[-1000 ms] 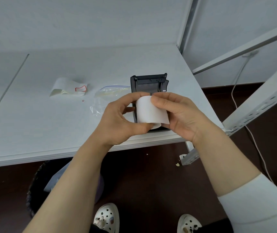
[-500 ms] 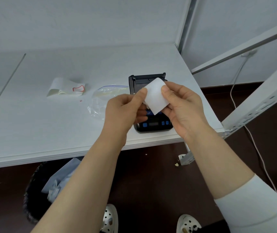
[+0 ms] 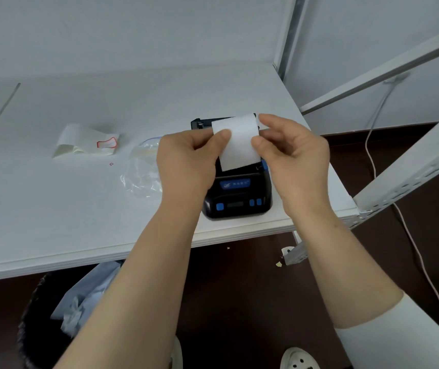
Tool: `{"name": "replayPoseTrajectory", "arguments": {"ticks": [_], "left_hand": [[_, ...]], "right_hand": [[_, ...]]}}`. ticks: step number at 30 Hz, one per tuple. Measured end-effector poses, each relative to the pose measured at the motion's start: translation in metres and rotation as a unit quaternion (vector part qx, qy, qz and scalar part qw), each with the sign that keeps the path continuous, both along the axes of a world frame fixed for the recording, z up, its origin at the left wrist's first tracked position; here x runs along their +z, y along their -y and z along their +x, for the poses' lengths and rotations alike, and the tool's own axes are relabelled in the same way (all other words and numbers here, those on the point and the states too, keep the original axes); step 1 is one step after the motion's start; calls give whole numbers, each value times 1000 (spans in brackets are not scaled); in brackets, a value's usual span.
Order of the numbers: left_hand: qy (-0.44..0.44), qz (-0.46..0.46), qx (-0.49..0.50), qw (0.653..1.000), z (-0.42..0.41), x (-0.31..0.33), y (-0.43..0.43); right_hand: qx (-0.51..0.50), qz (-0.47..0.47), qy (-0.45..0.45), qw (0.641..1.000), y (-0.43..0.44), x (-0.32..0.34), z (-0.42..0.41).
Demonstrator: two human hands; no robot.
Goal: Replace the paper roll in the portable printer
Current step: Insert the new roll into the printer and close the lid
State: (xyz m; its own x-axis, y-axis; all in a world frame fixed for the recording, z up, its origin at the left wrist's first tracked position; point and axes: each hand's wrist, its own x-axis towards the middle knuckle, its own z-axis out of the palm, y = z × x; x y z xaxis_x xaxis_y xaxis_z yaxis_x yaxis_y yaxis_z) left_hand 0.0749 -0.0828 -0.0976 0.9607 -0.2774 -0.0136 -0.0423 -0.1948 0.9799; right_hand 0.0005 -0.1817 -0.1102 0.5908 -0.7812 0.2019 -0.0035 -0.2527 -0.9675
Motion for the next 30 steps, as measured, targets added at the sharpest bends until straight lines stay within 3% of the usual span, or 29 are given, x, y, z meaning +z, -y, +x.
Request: {"name": "replayPoseTrajectory", "arguments": {"ticks": [5,19,25,30], "left_hand": [[30,29,30,999,4,-6,8],[66,155,-21,985,9,-30,4],[117,251,-36,960,7,-35,5],[220,369,-55,901,1,-37,9]], "right_hand": [[5,-108,-84,991,-1,-13,4],[32,-247,-216,944,-6,-22,5],[32,-309,-244,919,-6,-33,7],[16,-370,-261,892,-8,-36,9]]}}
